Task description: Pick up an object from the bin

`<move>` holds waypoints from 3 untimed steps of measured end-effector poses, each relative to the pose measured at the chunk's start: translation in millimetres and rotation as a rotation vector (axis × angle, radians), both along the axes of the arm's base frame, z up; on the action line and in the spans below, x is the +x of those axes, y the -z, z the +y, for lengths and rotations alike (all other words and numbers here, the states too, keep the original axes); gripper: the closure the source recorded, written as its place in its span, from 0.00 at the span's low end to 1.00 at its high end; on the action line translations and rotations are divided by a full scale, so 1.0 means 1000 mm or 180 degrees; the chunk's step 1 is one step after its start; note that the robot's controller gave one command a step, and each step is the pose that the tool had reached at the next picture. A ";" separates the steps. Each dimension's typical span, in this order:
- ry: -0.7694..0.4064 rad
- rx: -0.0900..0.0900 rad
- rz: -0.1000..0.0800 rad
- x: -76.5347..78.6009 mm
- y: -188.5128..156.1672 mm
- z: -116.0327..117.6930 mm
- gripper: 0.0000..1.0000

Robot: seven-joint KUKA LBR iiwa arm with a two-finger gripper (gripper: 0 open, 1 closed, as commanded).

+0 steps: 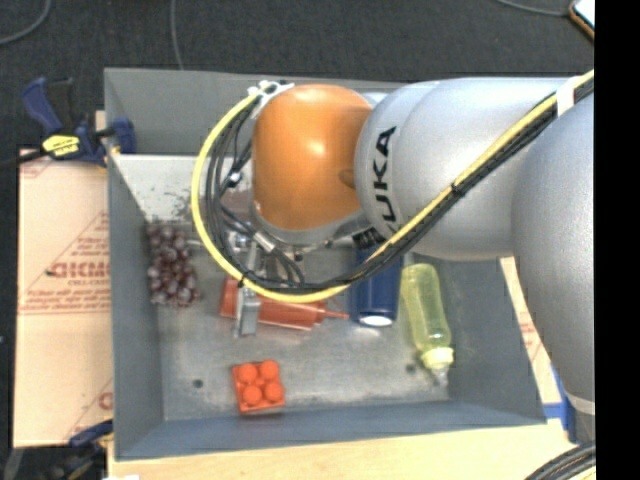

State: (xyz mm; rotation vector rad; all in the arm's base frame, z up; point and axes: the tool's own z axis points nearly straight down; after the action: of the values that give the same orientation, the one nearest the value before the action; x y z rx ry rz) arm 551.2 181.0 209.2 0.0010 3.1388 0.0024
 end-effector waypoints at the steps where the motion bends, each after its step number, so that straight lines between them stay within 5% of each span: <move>1: -0.0272 -0.0007 0.0011 0.028 0.142 -0.079 0.00; 2: 0.0239 0.0021 -0.0049 0.046 0.073 -0.096 0.00; 3: 0.0237 0.0005 0.0028 0.029 0.109 -0.094 0.00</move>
Offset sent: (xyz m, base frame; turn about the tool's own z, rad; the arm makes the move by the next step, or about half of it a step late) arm 0.0445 -0.0953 -0.0745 0.0749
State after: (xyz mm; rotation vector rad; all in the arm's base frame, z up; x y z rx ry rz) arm 580.6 87.4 100.0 0.1182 3.1452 0.0048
